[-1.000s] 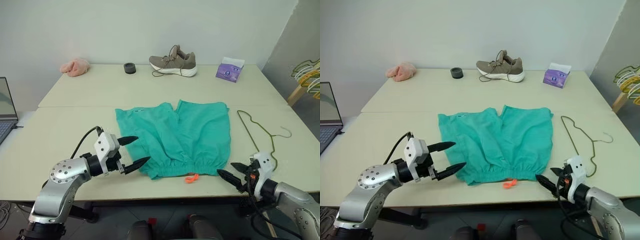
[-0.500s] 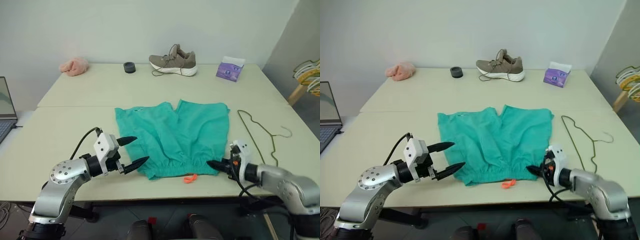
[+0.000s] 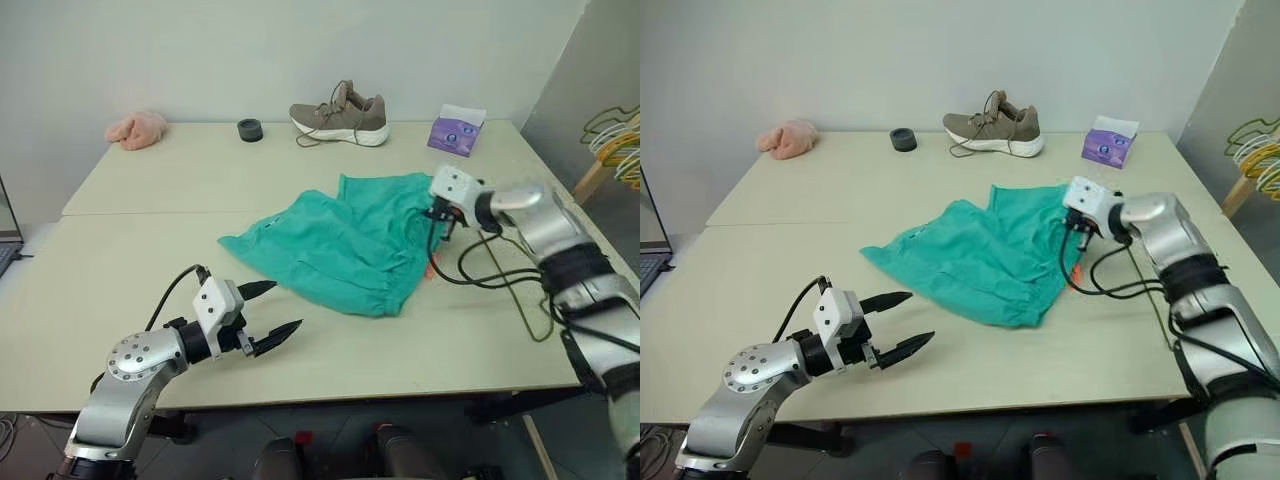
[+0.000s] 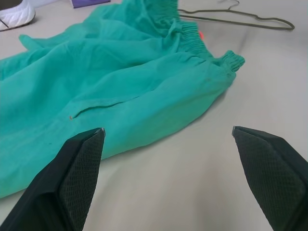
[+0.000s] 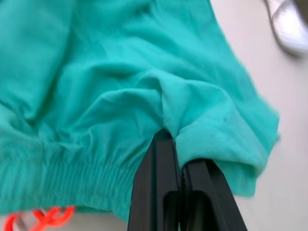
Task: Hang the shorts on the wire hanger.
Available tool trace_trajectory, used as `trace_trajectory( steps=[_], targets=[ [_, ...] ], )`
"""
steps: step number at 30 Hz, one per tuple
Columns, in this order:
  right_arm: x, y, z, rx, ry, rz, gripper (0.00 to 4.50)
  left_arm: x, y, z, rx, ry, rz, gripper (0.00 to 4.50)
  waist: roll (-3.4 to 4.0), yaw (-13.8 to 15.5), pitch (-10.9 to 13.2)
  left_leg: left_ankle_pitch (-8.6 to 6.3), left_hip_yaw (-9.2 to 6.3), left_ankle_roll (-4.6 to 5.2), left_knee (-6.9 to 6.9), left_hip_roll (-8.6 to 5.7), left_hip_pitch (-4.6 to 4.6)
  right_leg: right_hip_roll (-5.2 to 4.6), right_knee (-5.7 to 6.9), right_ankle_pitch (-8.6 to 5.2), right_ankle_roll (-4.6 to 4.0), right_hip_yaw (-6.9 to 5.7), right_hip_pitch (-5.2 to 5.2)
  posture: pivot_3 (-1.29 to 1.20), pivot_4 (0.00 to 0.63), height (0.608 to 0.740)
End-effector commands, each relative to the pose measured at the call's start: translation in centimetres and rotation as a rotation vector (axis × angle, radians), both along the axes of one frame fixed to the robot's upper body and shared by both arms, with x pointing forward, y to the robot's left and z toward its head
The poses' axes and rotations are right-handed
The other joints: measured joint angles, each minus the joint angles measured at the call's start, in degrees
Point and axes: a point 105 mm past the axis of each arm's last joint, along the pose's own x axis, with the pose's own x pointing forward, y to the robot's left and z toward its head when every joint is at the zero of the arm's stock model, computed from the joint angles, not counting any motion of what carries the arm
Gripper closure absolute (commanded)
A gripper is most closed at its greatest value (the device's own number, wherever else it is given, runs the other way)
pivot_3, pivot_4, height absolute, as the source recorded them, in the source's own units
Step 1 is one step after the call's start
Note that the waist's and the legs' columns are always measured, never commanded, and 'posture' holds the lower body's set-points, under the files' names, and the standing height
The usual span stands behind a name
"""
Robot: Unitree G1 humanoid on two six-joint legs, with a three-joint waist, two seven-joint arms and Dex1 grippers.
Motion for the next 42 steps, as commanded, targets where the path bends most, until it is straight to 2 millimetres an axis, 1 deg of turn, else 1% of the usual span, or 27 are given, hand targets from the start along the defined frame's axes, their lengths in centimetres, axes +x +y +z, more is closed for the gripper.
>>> trace_trajectory(
  steps=[1,2,5,7,9,10,12,14,15,16,18,19,20,22,23,24,25,27,29,33,39,42],
  targets=[
    [0.8,-0.4,0.7,-0.042,-0.058,-0.006,3.90,0.0,-0.6,0.9,-0.003,-0.049,-0.013,0.00,0.00,0.5,0.0,-0.02,0.04,-0.02,0.00,-0.01,-0.01,-0.19,0.00,0.00,0.01,0.01,-0.01,-0.03,0.085,0.740],
    [1.0,-0.6,0.7,-0.053,-0.072,-0.011,3.62,0.0,-0.7,0.9,-0.004,-0.050,-0.014,0.00,0.01,0.8,0.0,-0.02,0.06,-0.03,0.00,-0.01,-0.05,-0.32,0.00,-0.01,0.03,0.00,-0.04,-0.03,0.086,0.740],
    [1.2,-1.5,1.0,-0.096,-0.115,-0.026,2.56,0.2,-0.8,1.1,-0.005,-0.053,-0.016,0.00,0.03,1.0,0.0,-0.03,0.15,-0.03,0.01,-0.03,-0.09,-0.44,0.02,-0.02,0.17,0.03,-0.09,-0.04,0.088,0.740],
    [1.2,-3.6,2.0,-0.212,-0.202,-0.035,1.84,0.3,-1.1,1.4,-0.006,-0.058,-0.023,0.00,0.08,1.1,0.1,-0.05,0.26,0.01,0.07,-0.07,-0.09,-0.45,0.02,0.04,0.29,0.16,-0.10,-0.05,0.089,0.740],
    [0.7,-5.3,3.1,-0.341,-0.274,-0.007,1.14,0.4,-1.4,1.7,-0.006,-0.062,-0.030,0.00,0.13,1.2,0.1,-0.06,0.36,0.05,0.13,-0.13,-0.17,-0.50,0.02,0.11,0.43,0.26,-0.19,-0.06,0.091,0.740],
    [0.4,-5.8,3.5,-0.366,-0.291,0.004,0.87,0.4,-1.5,1.8,-0.008,-0.063,-0.032,0.00,0.13,1.1,0.1,-0.09,0.44,0.09,0.16,-0.16,-0.24,-0.53,0.02,0.13,0.49,0.34,-0.26,-0.06,0.092,0.740],
    [-0.2,-6.3,4.5,-0.355,-0.312,0.016,0.07,0.5,-1.7,2.1,-0.010,-0.063,-0.036,0.00,0.12,0.8,0.1,-0.14,0.60,0.18,0.17,-0.15,-0.25,-0.50,0.00,0.13,0.53,0.52,-0.33,-0.07,0.094,0.740],
    [-2.0,-6.4,4.4,-0.288,-0.243,0.072,0.07,0.6,-1.9,2.4,-0.014,-0.061,-0.039,0.00,0.12,0.4,0.1,-0.15,0.68,0.19,0.14,-0.14,-0.15,-0.44,0.01,0.13,0.53,0.60,-0.33,-0.08,0.096,0.740],
    [-3.5,-6.3,3.8,-0.246,-0.175,0.126,0.07,0.7,-1.9,2.6,-0.017,-0.060,-0.039,0.00,0.11,0.2,0.1,-0.16,0.70,0.19,0.13,-0.13,-0.12,-0.43,0.01,0.13,0.53,0.63,-0.31,-0.08,0.098,0.740],
    [-4.8,-5.8,3.4,-0.216,-0.143,0.187,0.07,0.7,-2.0,2.7,-0.019,-0.059,-0.039,0.00,0.11,0.1,0.1,-0.17,0.72,0.18,0.12,-0.10,-0.06,-0.44,0.01,0.13,0.53,0.65,-0.29,-0.08,0.098,0.740],
    [-7.5,-4.1,2.9,-0.128,-0.138,0.311,0.07,0.9,-1.9,3.1,-0.028,-0.055,-0.028,0.00,0.13,-0.1,0.1,-0.18,0.66,0.17,0.09,-0.06,-0.03,-0.43,0.01,0.13,0.53,0.60,-0.26,-0.09,0.101,0.740],
    [-8.4,-3.0,2.9,-0.081,-0.160,0.351,0.07,1.0,-1.7,3.3,-0.032,-0.052,-0.021,0.00,0.16,-0.3,0.1,-0.18,0.68,0.17,0.10,-0.06,0.00,-0.41,0.05,0.13,0.53,0.61,-0.27,-0.10,0.103,0.740],
    [-9.7,-1.8,2.3,-0.045,-0.172,0.398,0.07,1.1,-1.6,3.5,-0.032,-0.049,-0.016,0.00,0.15,-0.7,0.1,-0.18,0.67,0.17,0.09,-0.05,0.01,-0.40,0.10,0.13,0.53,0.60,-0.28,-0.10,0.105,0.740],
    [-11.9,-0.3,0.7,-0.038,-0.159,0.470,0.07,1.1,-1.3,3.7,-0.024,-0.042,-0.010,0.00,0.16,-1.0,0.2,-0.18,0.69,0.16,0.11,-0.04,0.09,-0.38,0.15,0.13,0.53,0.65,-0.27,-0.10,0.106,0.740],
    [-13.1,0.5,-0.4,-0.043,-0.152,0.509,0.07,1.2,-1.0,3.8,-0.014,-0.037,-0.008,0.00,0.14,-1.1,0.2,-0.17,0.68,0.16,0.12,-0.04,0.10,-0.37,0.16,0.13,0.54,0.64,-0.25,-0.11,0.106,0.740],
    [-14.1,1.4,-1.3,-0.033,-0.144,0.539,0.07,1.2,-0.8,3.9,-0.004,-0.032,-0.003,0.00,0.12,-1.2,0.2,-0.17,0.66,0.15,0.12,-0.04,0.14,-0.36,0.16,0.04,0.70,0.62,-0.22,-0.11,0.106,0.740],
    [-14.8,2.4,-2.0,-0.021,-0.153,0.558,0.07,1.3,-0.5,4.1,0.006,-0.031,0.004,0.00,0.11,-1.2,0.2,-0.17,0.68,0.15,0.16,-0.04,0.19,-0.36,0.16,0.02,0.74,0.63,-0.19,-0.10,0.106,0.740],
    [-15.3,3.5,-2.9,-0.023,-0.183,0.564,0.07,1.4,-0.1,4.2,0.020,-0.031,0.014,0.00,0.01,-1.2,0.2,-0.17,0.71,0.15,0.16,-0.06,0.22,-0.36,0.14,0.02,0.75,0.65,-0.15,-0.10,0.106,0.740],
    [-15.2,3.9,-4.0,-0.055,-0.195,0.550,0.07,1.5,0.2,4.2,0.034,-0.031,0.015,0.00,0.01,-1.2,0.2,-0.16,0.74,0.14,0.21,-0.07,0.25,-0.36,0.14,0.07,0.79,0.69,-0.12,-0.10,0.104,0.740],
    [-14.1,5.0,-6.0,-0.093,-0.220,0.500,0.07,1.5,0.8,3.6,0.043,-0.024,0.022,0.00,-0.22,-1.0,0.2,-0.12,0.96,0.20,0.27,-0.13,0.45,-0.34,0.08,0.16,0.92,0.81,0.07,-0.09,0.102,0.740],
    [-12.8,6.0,-7.9,-0.168,-0.248,0.474,0.07,1.4,1.3,2.8,0.048,-0.019,0.024,0.00,-0.29,-0.8,0.2,-0.12,1.08,0.21,0.22,-0.12,0.55,-0.33,0.05,0.17,0.83,0.84,0.15,-0.09,0.101,0.740],
    [-12.0,6.4,-8.1,-0.203,-0.287,0.463,0.67,1.4,1.2,2.6,0.048,-0.021,0.020,0.00,-0.33,-0.7,0.2,-0.12,1.09,0.21,0.22,-0.11,0.57,-0.33,0.05,0.17,0.80,0.85,0.15,-0.09,0.100,0.740]
  ],
)
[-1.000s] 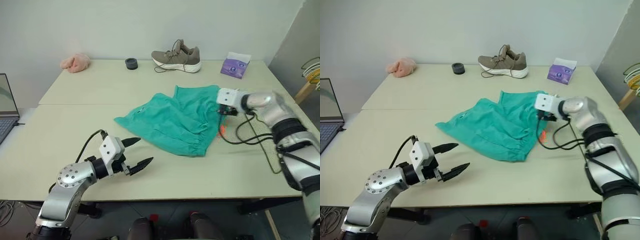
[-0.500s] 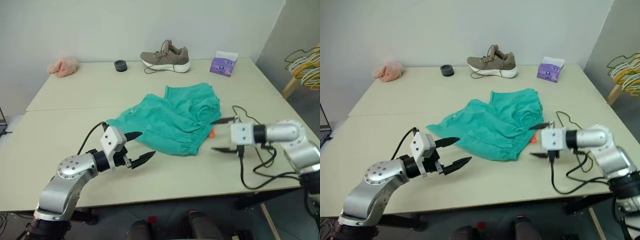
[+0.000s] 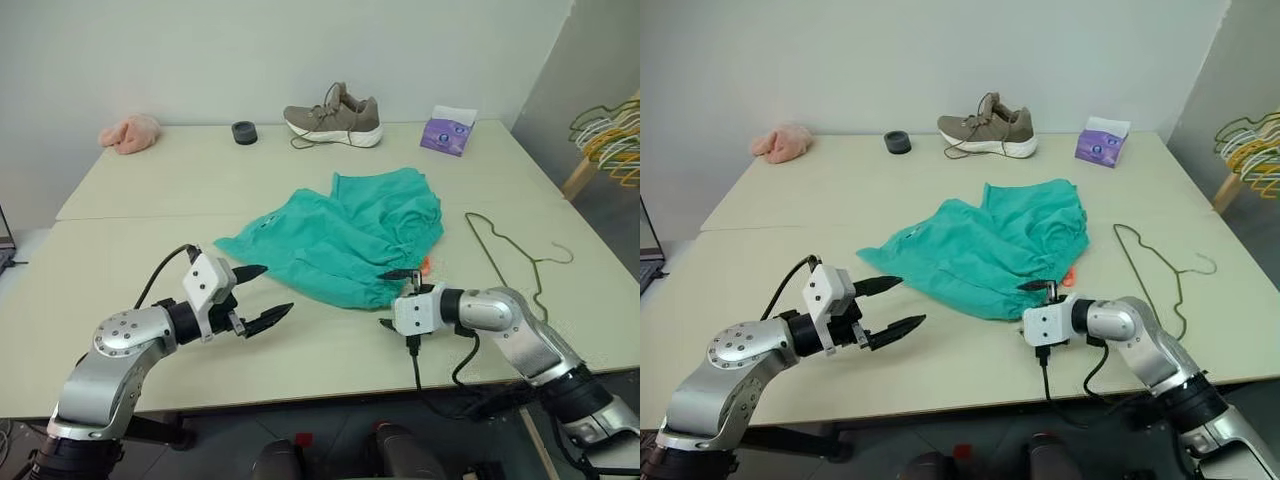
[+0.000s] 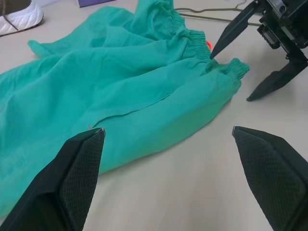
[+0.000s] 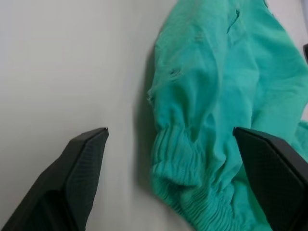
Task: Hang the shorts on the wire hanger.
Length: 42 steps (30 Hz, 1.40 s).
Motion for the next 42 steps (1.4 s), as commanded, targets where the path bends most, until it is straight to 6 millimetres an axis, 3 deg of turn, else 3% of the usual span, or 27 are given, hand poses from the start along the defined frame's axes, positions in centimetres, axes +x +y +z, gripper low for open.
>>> trace_trajectory(
  steps=[1,11,19,28,42],
  targets=[
    [0.8,0.4,0.3,-0.027,-0.074,-0.003,0.98,-0.1,-0.1,0.8,0.007,-0.051,-0.015,0.00,0.00,0.1,0.0,0.00,-0.01,0.00,0.00,0.00,0.00,0.00,0.01,0.00,0.00,-0.02,0.00,-0.09,0.100,0.740],
    [1.0,2.0,4.5,0.113,-0.080,-0.003,4.46,1.2,0.7,-0.2,0.032,-0.105,0.007,0.00,-0.03,0.1,0.0,0.00,0.01,0.00,0.00,-0.01,-0.01,0.00,0.01,0.03,-0.05,-0.02,0.00,-0.10,0.090,0.740],
    [0.3,1.5,6.2,0.118,-0.054,0.004,4.49,4.4,0.9,-0.1,0.195,-0.330,0.057,0.00,-0.08,0.2,-0.1,0.00,-0.02,0.01,0.01,-0.05,-0.05,0.05,-0.01,0.13,-0.22,-0.07,0.00,-0.12,0.092,0.740],
    [-0.8,1.8,7.3,0.118,-0.049,0.047,4.49,6.5,0.6,0.5,0.341,-0.512,0.046,0.00,-0.08,-0.3,-0.1,-0.01,0.00,0.01,0.00,0.00,-0.07,0.07,-0.01,0.14,-0.22,-0.08,-0.03,-0.15,0.096,0.740],
    [-2.9,0.6,8.8,0.126,-0.032,0.121,4.49,9.3,5.6,-0.5,0.640,-0.605,0.172,0.00,-0.08,-1.7,0.0,-0.01,-0.02,0.01,-0.01,0.01,-0.08,-0.04,-0.01,0.13,-0.20,-0.12,-0.03,-0.18,0.098,0.740]
  ],
)
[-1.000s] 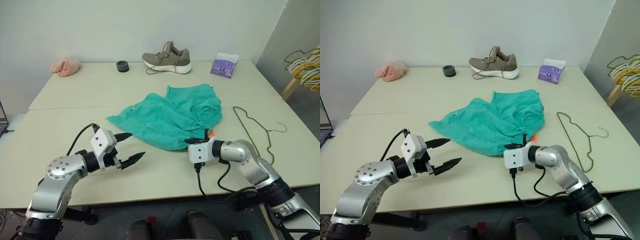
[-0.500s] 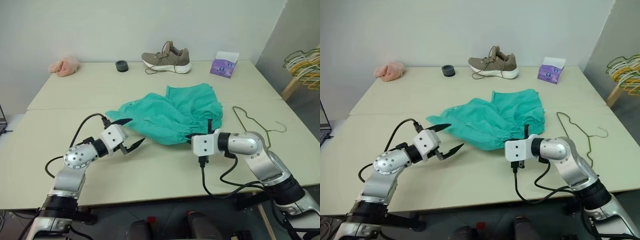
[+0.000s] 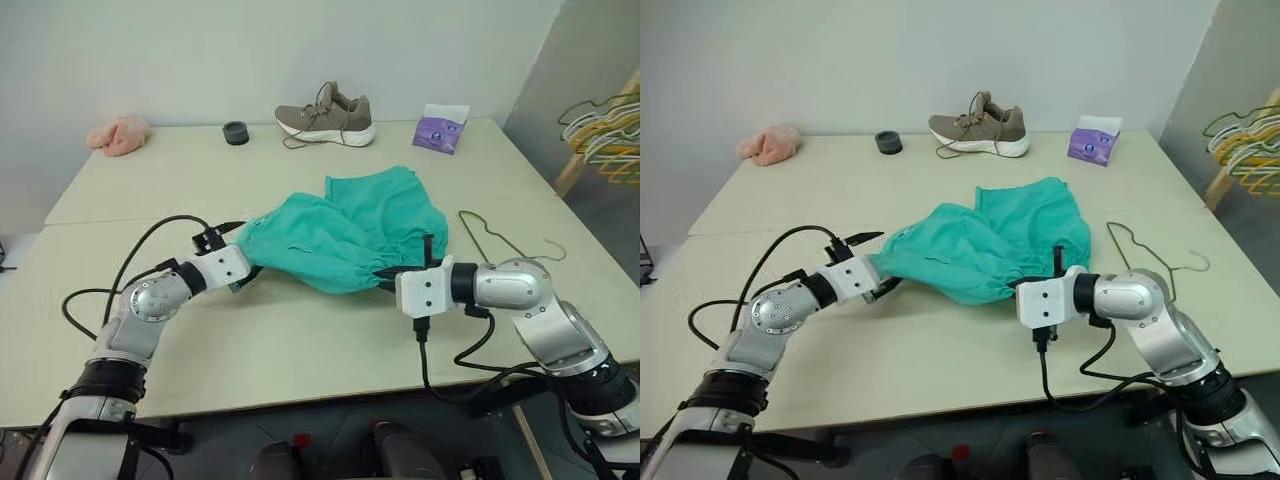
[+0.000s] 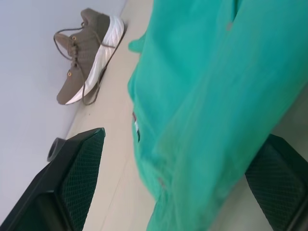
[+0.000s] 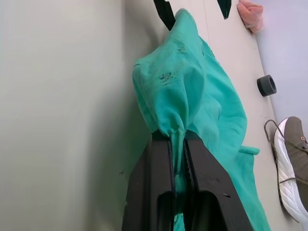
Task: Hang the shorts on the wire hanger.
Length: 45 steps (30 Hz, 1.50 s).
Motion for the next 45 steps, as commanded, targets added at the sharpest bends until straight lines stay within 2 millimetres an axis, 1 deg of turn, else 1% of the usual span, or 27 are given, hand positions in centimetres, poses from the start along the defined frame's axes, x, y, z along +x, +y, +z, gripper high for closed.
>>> trace_trajectory(
  steps=[1,2,5,8,10,11,13,14,17,19,21,22,23,25,27,30,31,33,35,36,37,38,40,41,42,43,45],
  targets=[
    [-0.7,-0.2,1.5,0.023,-0.038,0.033,4.49,0.4,0.5,0.5,0.054,-0.036,0.000,0.00,0.00,-0.1,0.0,0.00,0.01,0.00,0.00,0.00,0.00,-0.01,0.00,0.00,0.00,0.00,0.00,-0.18,0.098,0.740],
    [-0.7,-0.2,1.6,0.024,-0.035,0.035,4.49,0.4,0.6,0.2,0.066,-0.029,0.000,0.00,0.00,-0.1,0.0,0.00,0.01,0.00,0.00,0.00,0.00,-0.02,0.00,0.00,0.00,0.00,0.00,-0.18,0.099,0.740],
    [-0.9,-0.3,1.8,0.031,-0.029,0.046,4.50,0.4,0.7,-0.7,0.101,0.003,-0.005,0.63,0.00,-0.1,0.0,0.00,0.03,0.00,0.00,0.00,-0.02,-0.02,0.00,0.00,0.00,-0.03,-0.01,-0.18,0.099,0.740],
    [-1.0,-0.3,2.0,0.036,-0.026,0.058,4.50,0.4,0.6,-1.5,0.140,0.033,-0.018,1.53,0.00,0.0,0.0,0.00,0.04,0.00,0.00,-0.01,-0.02,-0.02,0.01,0.00,0.00,-0.02,-0.01,-0.18,0.099,0.740],
    [-1.1,-0.3,2.0,0.037,-0.025,0.066,4.50,0.2,0.9,-2.4,0.198,0.074,-0.028,2.21,0.00,0.0,0.0,0.00,0.05,0.00,0.01,-0.02,-0.03,-0.01,0.01,0.00,0.00,-0.04,-0.01,-0.18,0.100,0.740],
    [-1.1,-0.3,2.0,0.037,-0.025,0.069,4.50,0.1,1.2,-2.8,0.229,0.096,-0.029,2.56,0.00,0.0,0.0,0.00,0.06,0.00,0.01,-0.02,-0.04,-0.01,0.01,0.00,0.00,-0.06,-0.01,-0.17,0.100,0.740],
    [-1.1,-0.4,2.0,0.034,-0.023,0.075,4.50,-0.1,2.1,-3.3,0.282,0.128,-0.023,3.11,0.00,-0.1,0.0,0.00,0.06,0.00,0.00,-0.01,-0.03,-0.01,0.02,0.00,0.00,-0.05,-0.02,-0.16,0.100,0.740],
    [-1.0,-0.5,1.8,0.024,-0.024,0.079,4.50,-0.3,2.7,-3.5,0.318,0.152,-0.018,3.49,0.00,-0.1,0.0,0.00,0.06,0.00,0.00,0.01,-0.02,-0.01,0.03,0.00,0.00,-0.05,-0.03,-0.15,0.099,0.740],
    [-0.4,-1.0,1.4,-0.014,-0.041,0.080,4.50,-0.6,4.0,-3.7,0.384,0.211,-0.008,4.46,0.00,-0.3,0.0,0.00,0.07,0.00,-0.01,0.02,0.01,-0.01,0.05,0.00,0.00,-0.05,-0.03,-0.14,0.100,0.740],
    [1.1,-1.8,1.0,-0.075,-0.101,0.063,4.50,-0.9,4.6,-3.7,0.417,0.262,-0.009,4.46,0.00,-0.4,0.0,0.00,0.11,0.00,-0.01,0.01,0.04,0.00,0.07,-0.01,0.01,-0.05,-0.02,-0.14,0.100,0.740],
    [3.5,-2.7,1.3,-0.140,-0.225,0.027,4.50,-1.4,5.0,-3.5,0.441,0.328,-0.017,4.46,0.00,-0.5,0.0,0.00,0.16,0.00,0.01,-0.02,0.05,0.01,0.08,-0.12,0.21,-0.06,-0.03,-0.13,0.099,0.740],
    [5.3,-3.2,2.2,-0.153,-0.324,-0.008,4.50,-2.0,5.1,-3.1,0.442,0.390,-0.027,4.46,0.01,-0.8,0.0,0.00,0.20,0.00,0.02,-0.02,0.07,0.01,0.08,-0.12,0.23,-0.06,-0.03,-0.13,0.099,0.740],
    [6.5,-3.4,2.9,-0.164,-0.403,-0.019,4.50,-2.7,5.1,-2.9,0.440,0.449,-0.038,4.46,0.03,-1.1,0.0,0.00,0.26,0.00,0.04,-0.02,0.07,0.02,0.09,-0.11,0.26,-0.02,-0.06,-0.13,0.099,0.740],
    [8.0,-3.3,4.7,-0.137,-0.515,-0.022,4.50,-4.4,4.9,-2.4,0.443,0.563,-0.075,4.46,0.03,-1.6,0.0,0.01,0.35,0.01,0.02,0.00,0.04,0.01,0.14,-0.07,0.23,0.07,-0.17,-0.12,0.100,0.740],
    [8.2,-2.6,6.4,-0.085,-0.614,0.014,4.50,-6.1,4.2,-1.9,0.379,0.660,-0.101,4.46,0.03,-1.8,0.0,0.02,0.34,-0.01,0.00,0.04,-0.14,-0.01,0.19,0.05,0.02,0.16,-0.38,-0.12,0.101,0.740],
    [7.4,-1.1,8.6,0.013,-0.733,0.091,4.50,-8.2,2.6,-1.4,0.266,0.755,-0.135,4.46,0.05,-2.1,0.0,0.01,0.22,-0.07,-0.02,0.11,-0.37,-0.04,0.28,-0.03,-0.01,0.24,-0.58,-0.12,0.101,0.740],
    [7.3,-0.9,8.9,0.029,-0.752,0.104,4.50,-8.7,2.3,-1.3,0.251,0.770,-0.138,4.46,0.06,-2.2,0.0,0.00,0.16,-0.09,-0.06,0.12,-0.42,-0.04,0.28,-0.10,0.01,0.19,-0.62,-0.12,0.101,0.740],
    [6.7,-0.5,9.5,0.083,-0.784,0.136,4.50,-10.1,0.6,-1.3,0.168,0.811,-0.166,4.46,0.07,-2.4,0.1,-0.06,0.13,-0.18,-0.09,0.12,-0.44,-0.04,0.32,-0.21,0.03,0.18,-0.63,-0.12,0.101,0.740],
    [6.2,-0.2,9.8,0.112,-0.795,0.172,4.50,-11.6,-1.4,-1.0,0.050,0.868,-0.206,4.46,0.07,-2.4,0.1,-0.10,0.12,-0.23,-0.07,0.17,-0.44,-0.09,0.31,-0.23,0.05,0.21,-0.62,-0.12,0.101,0.740],
    [6.1,-0.1,9.8,0.118,-0.795,0.189,4.50,-12.1,-2.0,-0.9,0.015,0.889,-0.219,4.46,0.07,-2.5,0.1,-0.10,0.13,-0.22,-0.05,0.23,-0.44,-0.13,0.31,-0.23,0.06,0.23,-0.61,-0.12,0.101,0.740],
    [4.9,-0.2,7.4,0.064,-0.642,0.263,4.50,-13.2,-2.4,-1.0,0.012,0.930,-0.244,4.46,0.05,-2.4,0.1,-0.11,0.14,-0.21,-0.02,0.27,-0.43,-0.14,0.31,-0.23,0.06,0.25,-0.59,-0.12,0.101,0.740],
    [3.8,-0.7,5.0,0.013,-0.484,0.309,4.50,-14.1,-2.6,-1.2,0.019,0.966,-0.267,4.46,0.02,-2.3,0.1,-0.11,0.12,-0.20,0.01,0.19,-0.40,-0.13,0.32,-0.23,0.07,0.24,-0.53,-0.12,0.100,0.740],
    [1.6,-1.9,1.8,-0.061,-0.248,0.358,4.50,-15.5,-2.9,-1.4,0.027,1.025,-0.303,4.46,-0.05,-1.5,0.0,-0.16,0.04,-0.12,0.00,0.18,-0.25,-0.13,0.18,-0.24,0.10,0.16,-0.31,-0.11,0.102,0.740],
    [0.7,-2.7,0.8,-0.098,-0.169,0.359,4.50,-16.3,-3.0,-1.4,0.028,1.059,-0.327,4.46,-0.04,-1.0,0.0,-0.22,0.03,-0.02,0.00,0.25,-0.11,-0.16,0.07,-0.24,0.09,0.14,-0.10,-0.11,0.101,0.740],
    [0.0,-3.1,0.1,-0.122,-0.114,0.363,4.50,-16.8,-3.1,-1.4,0.028,1.082,-0.342,4.46,0.00,-0.8,0.1,-0.25,0.04,0.03,0.00,0.25,-0.04,-0.17,0.03,-0.25,0.09,0.12,-0.04,-0.11,0.101,0.740],
    [-1.1,-3.9,-1.0,-0.156,-0.018,0.352,4.50,-17.9,-3.1,-1.6,0.026,1.134,-0.370,4.46,0.09,-0.5,0.1,-0.26,0.08,0.04,0.00,0.23,0.01,-0.21,0.05,-0.25,0.09,0.16,-0.02,-0.11,0.101,0.740],
    [-3.1,-5.7,-3.6,-0.245,0.150,0.323,4.50,-20.0,-2.7,-2.2,0.068,1.239,-0.419,4.46,0.18,-0.1,0.2,-0.26,0.10,0.05,0.02,0.19,0.05,-0.21,0.08,-0.25,0.09,0.19,-0.02,-0.12,0.103,0.740]
  ],
)
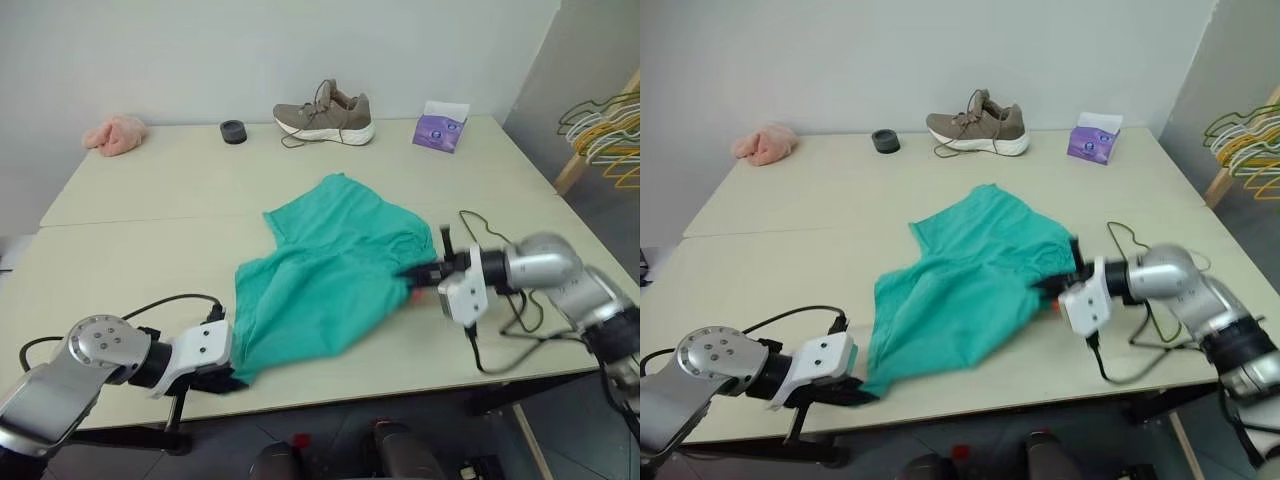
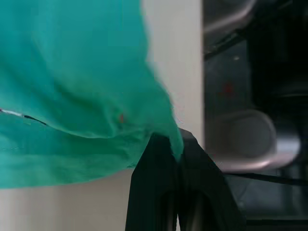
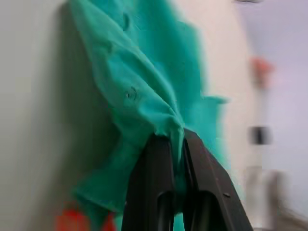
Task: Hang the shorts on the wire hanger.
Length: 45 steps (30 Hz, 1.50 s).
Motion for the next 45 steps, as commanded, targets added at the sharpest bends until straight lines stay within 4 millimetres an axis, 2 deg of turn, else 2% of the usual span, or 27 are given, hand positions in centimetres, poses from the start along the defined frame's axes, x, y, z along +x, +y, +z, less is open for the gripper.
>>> trace_trajectory(
  steps=[1,3,6,11,17,20,29,30,31,33,35,36,37,39,40,41,43,45],
  targets=[
    [-3.0,-2.1,-1.6,-0.147,0.180,-0.029,4.50,-3.1,0.2,0.1,0.013,0.125,-0.126,4.46,0.05,0.2,0.0,0.00,0.03,0.00,-0.02,0.00,0.06,0.01,0.01,-0.01,0.00,0.04,0.01,-0.12,0.106,0.740],
    [-3.9,-3.4,-2.7,-0.225,0.240,-0.061,4.50,-3.9,0.6,-0.3,0.023,0.157,-0.143,4.46,0.04,0.3,0.1,-0.01,0.05,0.00,-0.05,0.00,0.35,0.01,-0.02,-0.10,-0.09,0.02,0.23,-0.12,0.106,0.740],
    [-4.7,-4.0,-3.2,-0.265,0.299,-0.099,4.50,-4.3,1.1,-0.9,0.032,0.173,-0.163,4.46,0.03,0.3,0.1,-0.01,0.08,0.00,-0.04,-0.09,0.61,0.11,0.01,-0.24,-0.05,-0.03,0.41,-0.13,0.105,0.740],
    [-5.2,-3.2,-3.3,-0.238,0.331,-0.119,4.50,-4.5,1.4,-1.3,0.032,0.179,-0.182,4.46,0.02,0.4,0.1,0.02,-0.07,0.02,-0.02,-0.09,0.73,0.23,0.15,-0.09,-0.27,-0.07,0.41,-0.14,0.105,0.740],
    [-4.6,-2.7,-3.4,-0.222,0.317,-0.158,4.50,-5.0,0.6,-1.5,-0.020,0.206,-0.182,4.46,0.01,0.4,0.1,0.02,0.01,0.01,-0.03,-0.09,0.63,0.25,0.08,-0.14,-0.17,-0.02,0.37,-0.14,0.102,0.740],
    [-4.6,-2.4,-2.9,-0.222,0.315,-0.145,3.63,-4.9,0.1,-1.0,-0.063,0.232,-0.153,3.88,0.00,0.4,0.1,-0.01,0.01,-0.01,-0.04,-0.09,0.57,0.25,-0.01,-0.17,-0.12,-0.02,0.36,-0.14,0.101,0.740],
    [-6.5,-1.6,-0.8,-0.153,0.522,-0.165,0.57,-4.1,-0.9,0.4,-0.189,0.265,-0.065,1.13,-0.01,0.5,0.1,-0.02,-0.03,-0.02,-0.05,-0.09,0.58,0.24,0.01,-0.19,-0.09,-0.05,0.37,-0.13,0.095,0.740],
    [-6.5,-1.2,0.0,-0.085,0.580,-0.193,0.24,-3.6,-1.2,0.8,-0.221,0.248,-0.042,0.87,-0.02,0.5,0.1,-0.02,-0.04,-0.02,-0.04,-0.09,0.58,0.24,0.01,-0.19,-0.09,-0.06,0.38,-0.13,0.096,0.740],
    [-6.3,-0.8,0.8,-0.025,0.621,-0.216,0.00,-3.0,-1.4,1.1,-0.248,0.232,-0.023,0.51,-0.02,0.6,0.1,-0.02,-0.04,-0.02,-0.04,-0.10,0.59,0.24,0.01,-0.19,-0.09,-0.06,0.39,-0.13,0.096,0.740],
    [-5.6,-0.5,2.4,0.096,0.679,-0.278,0.00,-1.8,-2.1,1.8,-0.310,0.177,0.020,0.01,-0.10,0.6,0.0,-0.01,-0.04,-0.02,-0.02,-0.11,0.58,0.22,0.02,-0.17,-0.07,-0.04,0.41,-0.13,0.096,0.740],
    [-4.2,-0.8,3.4,0.204,0.695,-0.369,0.00,-0.7,-2.9,2.6,-0.377,0.129,0.053,0.01,-0.11,0.6,0.0,-0.01,-0.05,-0.02,-0.02,-0.11,0.59,0.22,0.01,-0.16,-0.05,-0.02,0.43,-0.12,0.096,0.740],
    [-3.0,-1.3,3.9,0.281,0.688,-0.442,0.00,0.1,-3.5,3.1,-0.417,0.076,0.066,0.01,-0.15,0.6,0.0,-0.01,-0.04,-0.02,-0.01,-0.11,0.58,0.21,0.01,-0.14,-0.02,0.00,0.43,-0.12,0.096,0.740],
    [-0.6,-2.7,4.5,0.405,0.635,-0.583,0.00,1.0,-4.3,4.1,-0.469,0.009,0.074,0.01,-0.18,0.6,0.0,-0.01,-0.05,-0.02,0.00,-0.13,0.58,0.21,0.00,-0.13,-0.01,0.01,0.44,-0.13,0.097,0.740],
    [1.9,-4.8,5.0,0.551,0.576,-0.764,0.00,2.0,-5.3,5.3,-0.531,-0.068,0.090,0.01,-0.36,0.6,-0.1,-0.01,-0.05,-0.02,0.04,-0.15,0.55,0.20,0.00,-0.10,0.02,0.03,0.46,-0.13,0.096,0.740],
    [3.6,-6.6,5.2,0.643,0.501,-0.897,0.00,2.4,-5.7,5.9,-0.556,-0.090,0.091,0.01,-0.40,0.6,-0.1,-0.01,-0.04,-0.02,0.04,-0.16,0.53,0.20,-0.02,-0.07,0.03,0.06,0.45,-0.13,0.096,0.740],
    [4.5,-7.8,5.3,0.697,0.453,-0.979,0.00,2.6,-5.9,6.3,-0.569,-0.100,0.093,0.01,-0.42,0.6,-0.1,-0.01,-0.02,-0.02,0.03,-0.17,0.53,0.19,-0.02,-0.04,-0.01,0.10,0.45,-0.14,0.097,0.740],
    [6.0,-11.7,4.4,0.815,0.390,-1.220,0.00,3.6,-6.4,7.6,-0.591,-0.148,0.078,0.01,-0.41,0.6,-0.1,-0.01,0.02,-0.02,0.00,-0.20,0.51,0.18,-0.04,-0.03,-0.04,0.16,0.42,-0.15,0.100,0.740],
    [6.5,-14.0,3.3,0.875,0.375,-1.391,0.00,4.3,-6.8,8.4,-0.598,-0.174,0.069,0.01,-0.42,0.7,-0.1,-0.01,-0.02,-0.02,-0.01,-0.22,0.47,0.21,-0.04,-0.03,-0.03,0.12,0.42,-0.16,0.101,0.740]
  ],
)
